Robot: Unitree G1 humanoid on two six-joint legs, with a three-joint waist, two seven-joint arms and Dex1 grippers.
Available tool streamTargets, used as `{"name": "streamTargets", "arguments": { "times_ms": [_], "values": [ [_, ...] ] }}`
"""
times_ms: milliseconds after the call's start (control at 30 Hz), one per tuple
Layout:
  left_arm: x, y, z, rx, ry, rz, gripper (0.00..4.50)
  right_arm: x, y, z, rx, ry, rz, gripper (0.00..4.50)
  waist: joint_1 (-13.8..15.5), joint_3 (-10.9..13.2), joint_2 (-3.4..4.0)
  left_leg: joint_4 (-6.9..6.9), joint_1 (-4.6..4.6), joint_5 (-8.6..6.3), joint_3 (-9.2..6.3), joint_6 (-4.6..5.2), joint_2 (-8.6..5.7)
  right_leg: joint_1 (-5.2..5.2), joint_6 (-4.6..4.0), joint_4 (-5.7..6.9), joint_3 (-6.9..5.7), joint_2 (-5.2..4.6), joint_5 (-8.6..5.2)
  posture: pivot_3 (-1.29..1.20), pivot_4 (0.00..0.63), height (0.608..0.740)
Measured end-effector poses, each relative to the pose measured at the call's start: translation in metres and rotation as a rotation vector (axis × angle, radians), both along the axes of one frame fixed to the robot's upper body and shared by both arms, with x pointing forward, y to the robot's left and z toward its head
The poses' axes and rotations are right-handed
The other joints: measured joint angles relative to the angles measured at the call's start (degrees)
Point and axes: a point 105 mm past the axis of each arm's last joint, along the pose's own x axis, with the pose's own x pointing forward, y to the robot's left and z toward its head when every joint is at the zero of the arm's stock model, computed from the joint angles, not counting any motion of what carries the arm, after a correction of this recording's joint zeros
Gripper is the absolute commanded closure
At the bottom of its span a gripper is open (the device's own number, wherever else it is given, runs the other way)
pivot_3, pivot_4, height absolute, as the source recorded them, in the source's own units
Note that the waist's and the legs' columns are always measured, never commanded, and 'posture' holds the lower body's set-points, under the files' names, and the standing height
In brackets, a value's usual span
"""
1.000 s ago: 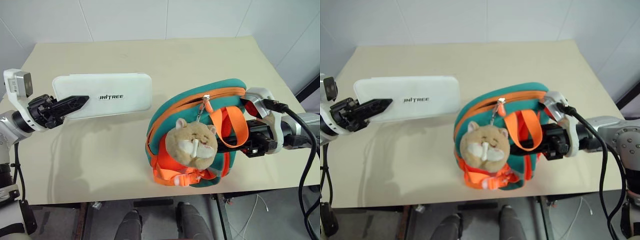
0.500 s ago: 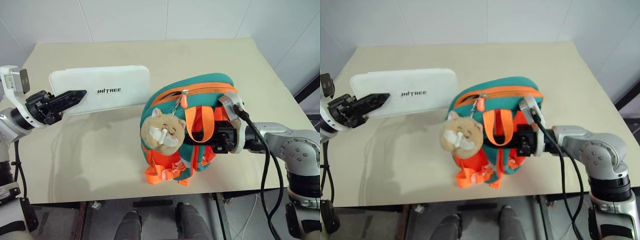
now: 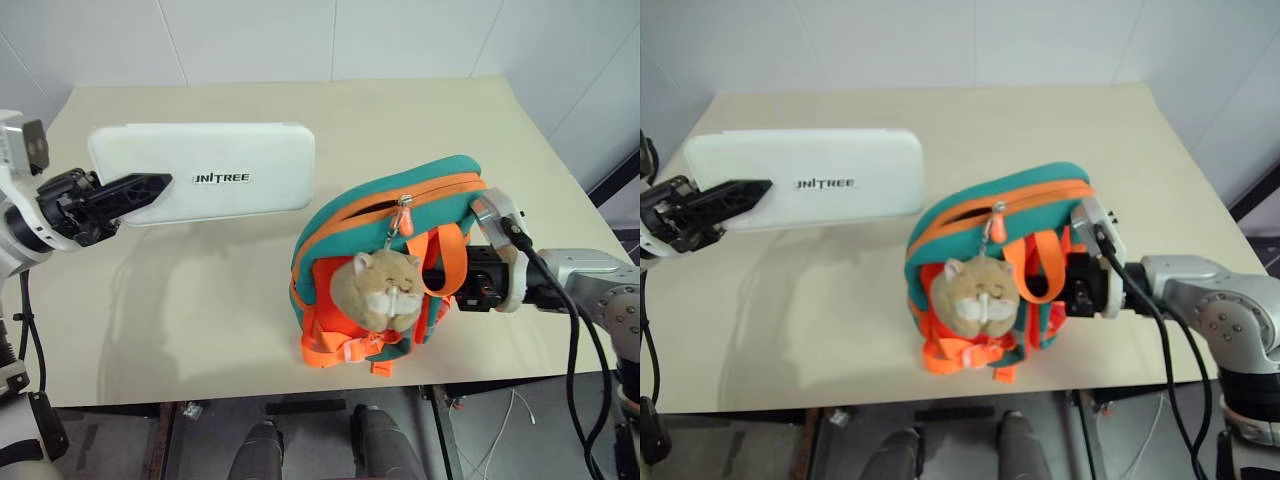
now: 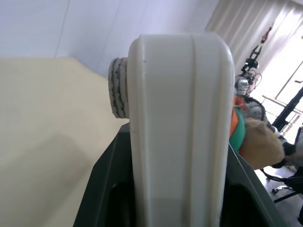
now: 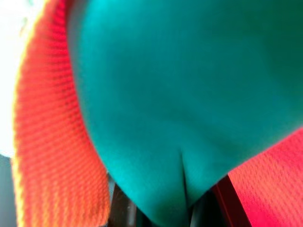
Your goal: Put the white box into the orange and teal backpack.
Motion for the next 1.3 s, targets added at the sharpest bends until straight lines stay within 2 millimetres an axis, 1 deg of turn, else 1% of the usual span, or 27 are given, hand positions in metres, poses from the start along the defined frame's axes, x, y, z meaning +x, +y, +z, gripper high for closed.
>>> {"name": "streamTargets", "arguments": {
  "times_ms": [167, 333, 400, 467, 567, 700, 767, 833, 900, 933, 1133, 1233, 1300],
  "values": [
    [-0.015, -0.004, 0.022, -0.057, -0.043, -0.026, 3.19, -0.001, -0.008, 0.000, -0.009, 0.028, 0.022, 4.40, 0.1, 0.0, -0.06, 0.06, 0.00, 0.00, -0.01, 0.00, 0.00, 0.02, 0.02, 0.01, 0.00, 0.00, 0.01, 0.00, 0.150, 0.740],
    [-0.037, -0.020, 0.053, -0.121, -0.123, -0.120, 3.19, 0.005, -0.006, 0.002, -0.019, 0.024, 0.042, 4.40, 0.0, 0.0, -0.06, 0.10, 0.00, 0.00, -0.01, 0.00, -0.01, 0.04, 0.06, 0.01, 0.01, -0.01, 0.04, 0.00, 0.150, 0.740],
    [-0.045, -0.028, 0.058, -0.133, -0.135, -0.145, 3.19, 0.007, -0.005, 0.002, -0.022, 0.023, 0.047, 4.40, 0.0, 0.0, -0.06, 0.08, 0.01, 0.00, -0.02, 0.00, 0.00, 0.04, 0.06, 0.01, 0.01, -0.01, 0.04, 0.00, 0.150, 0.740],
    [-0.050, -0.034, 0.060, -0.134, -0.135, -0.158, 3.19, 0.008, -0.004, 0.000, -0.023, 0.029, 0.055, 4.40, 0.0, 0.0, -0.07, 0.09, 0.01, 0.00, -0.02, 0.00, 0.00, 0.04, 0.06, 0.00, 0.02, -0.01, 0.04, 0.00, 0.150, 0.740],
    [-0.055, -0.042, 0.056, -0.126, -0.111, -0.179, 3.19, 0.010, -0.001, -0.001, -0.018, 0.028, 0.063, 4.40, -0.1, 0.0, -0.06, 0.10, 0.01, 0.00, 0.00, -0.01, -0.01, 0.03, 0.05, 0.03, 0.05, 0.00, 0.05, 0.00, 0.150, 0.740],
    [-0.057, -0.048, 0.046, -0.114, -0.059, -0.180, 3.19, 0.011, 0.001, 0.000, -0.018, 0.018, 0.071, 4.40, 0.0, 0.0, -0.06, 0.11, 0.03, 0.00, 0.01, -0.01, -0.01, 0.04, 0.03, 0.02, 0.05, 0.01, 0.05, 0.00, 0.150, 0.740],
    [-0.058, -0.052, 0.036, -0.085, -0.030, -0.177, 3.19, 0.011, 0.002, -0.001, -0.018, 0.019, 0.077, 4.40, -0.1, 0.0, -0.06, 0.09, 0.04, 0.00, 0.04, -0.01, -0.01, 0.04, 0.02, 0.01, 0.07, 0.01, 0.06, 0.00, 0.150, 0.740],
    [-0.058, -0.059, 0.019, -0.038, 0.021, -0.179, 3.19, 0.012, 0.003, -0.001, -0.018, 0.019, 0.080, 4.40, -0.1, 0.0, -0.06, 0.08, 0.03, 0.00, 0.05, -0.01, -0.01, 0.03, 0.01, 0.00, 0.08, 0.02, 0.05, 0.00, 0.150, 0.740],
    [-0.057, -0.062, 0.006, 0.019, 0.050, -0.161, 3.19, 0.012, 0.003, -0.002, -0.019, 0.020, 0.080, 4.40, -0.1, 0.0, -0.06, 0.08, 0.04, 0.01, 0.06, -0.01, -0.01, 0.03, 0.01, 0.00, 0.08, 0.03, 0.05, 0.00, 0.150, 0.740],
    [-0.057, -0.062, 0.003, 0.033, 0.045, -0.156, 3.19, 0.012, 0.003, -0.003, -0.023, 0.025, 0.079, 4.40, -0.1, 0.0, -0.07, 0.08, 0.04, 0.01, 0.06, -0.01, -0.01, 0.03, 0.00, -0.01, 0.08, 0.03, 0.05, 0.00, 0.150, 0.740],
    [-0.055, -0.060, -0.003, 0.099, -0.033, -0.121, 3.19, 0.012, 0.002, -0.005, -0.034, 0.037, 0.076, 4.40, 0.1, 0.0, -0.06, 0.10, 0.04, 0.01, 0.08, -0.01, -0.01, 0.05, -0.04, -0.03, 0.08, 0.03, 0.07, 0.00, 0.150, 0.740],
    [-0.047, -0.063, 0.003, 0.118, -0.131, -0.077, 3.19, 0.012, 0.000, -0.005, -0.038, 0.041, 0.076, 4.40, 0.4, 0.0, -0.06, 0.12, 0.05, 0.01, 0.09, -0.01, -0.01, 0.08, -0.05, -0.06, 0.08, 0.04, 0.09, 0.00, 0.150, 0.740],
    [-0.044, -0.063, 0.009, 0.111, -0.159, -0.073, 3.19, 0.010, -0.001, -0.003, -0.042, 0.043, 0.083, 4.40, 0.8, 0.0, -0.06, 0.13, 0.04, 0.01, 0.09, -0.01, -0.01, 0.08, -0.01, -0.09, 0.08, 0.04, 0.11, 0.00, 0.150, 0.740]
  ]
}}
